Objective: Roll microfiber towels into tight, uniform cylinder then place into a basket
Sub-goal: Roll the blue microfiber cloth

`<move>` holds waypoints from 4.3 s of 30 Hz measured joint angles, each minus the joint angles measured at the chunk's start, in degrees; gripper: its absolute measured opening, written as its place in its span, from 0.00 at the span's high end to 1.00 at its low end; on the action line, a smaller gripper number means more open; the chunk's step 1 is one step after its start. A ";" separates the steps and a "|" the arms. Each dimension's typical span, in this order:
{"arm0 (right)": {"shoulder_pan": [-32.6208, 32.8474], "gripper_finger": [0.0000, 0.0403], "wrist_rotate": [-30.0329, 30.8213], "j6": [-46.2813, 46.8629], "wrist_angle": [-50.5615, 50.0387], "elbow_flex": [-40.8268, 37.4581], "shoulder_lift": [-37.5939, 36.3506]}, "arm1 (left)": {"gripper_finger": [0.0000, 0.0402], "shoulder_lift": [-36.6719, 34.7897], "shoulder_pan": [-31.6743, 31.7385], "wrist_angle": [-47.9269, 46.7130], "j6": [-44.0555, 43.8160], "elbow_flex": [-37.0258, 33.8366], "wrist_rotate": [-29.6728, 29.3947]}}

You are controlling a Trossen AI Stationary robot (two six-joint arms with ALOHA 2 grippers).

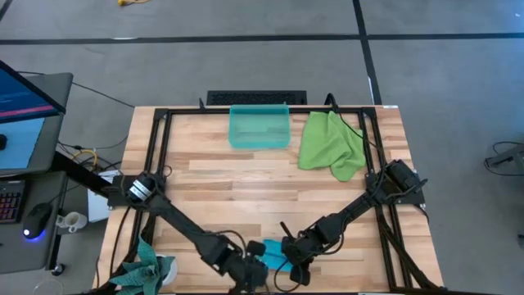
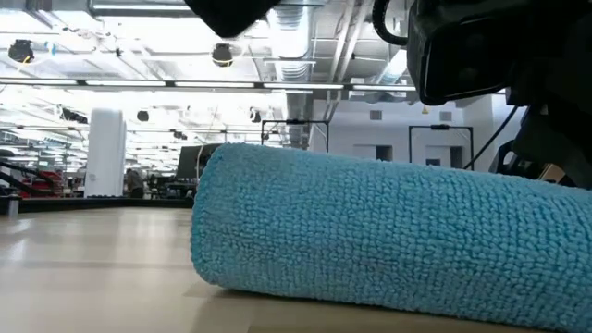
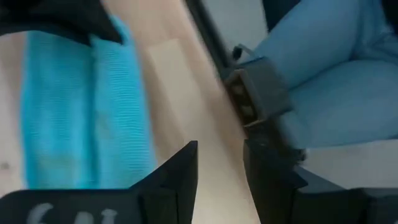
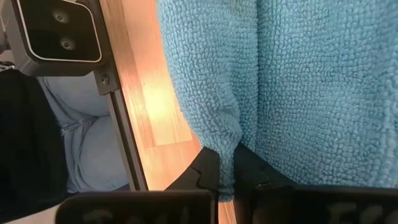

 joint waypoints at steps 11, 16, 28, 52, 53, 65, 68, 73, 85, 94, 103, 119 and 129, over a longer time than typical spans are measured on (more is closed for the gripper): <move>0.26 0.92 0.54 -0.82 0.68 -0.04 0.00 | 0.70 6.24 5.98 2.76 2.23 0.01 14.57; 0.25 0.93 0.42 -1.01 0.76 -0.02 0.00 | 0.70 6.35 6.28 2.05 2.03 0.03 10.75; 0.24 0.93 0.38 -1.05 0.85 0.00 0.00 | 0.70 5.89 5.27 0.90 1.78 0.07 1.78; 0.13 0.92 -0.43 -1.05 1.07 0.04 0.09 | 0.70 2.26 3.59 -3.26 -0.32 0.12 -11.62; 0.13 0.92 -0.43 -1.05 1.07 0.04 0.07 | 0.70 2.27 3.60 -3.62 -0.32 0.12 -11.52; 0.13 0.93 -0.47 -1.05 1.06 0.04 0.07 | 0.70 2.48 2.47 -4.59 0.71 2.19 -12.95; 0.13 0.93 -0.30 -1.04 1.07 0.04 0.07 | 0.70 2.48 1.01 -4.19 2.23 3.26 -12.97; 0.11 0.92 -0.17 -1.03 1.07 0.04 0.07 | 0.70 2.48 0.39 -3.69 1.82 1.77 -9.24; 0.13 0.92 -0.08 -1.03 1.07 0.04 0.07 | 0.70 2.46 4.62 -0.35 0.13 -3.73 -8.99; 0.11 0.91 -0.83 0.48 1.48 0.00 0.09 | 0.70 2.29 6.97 3.28 -5.14 -8.82 -7.61; 0.11 0.84 -0.76 2.87 1.77 0.00 0.15 | 0.70 2.16 7.44 3.33 -11.93 -9.85 -6.01; -1.27 0.52 -1.79 0.12 -1.30 -0.16 -2.14 | 0.70 2.29 7.52 3.55 -18.59 -10.00 -5.54; 2.54 0.52 13.32 -1.32 -15.28 -0.17 -11.64 | 0.70 2.38 7.61 3.82 -21.92 -10.03 -5.69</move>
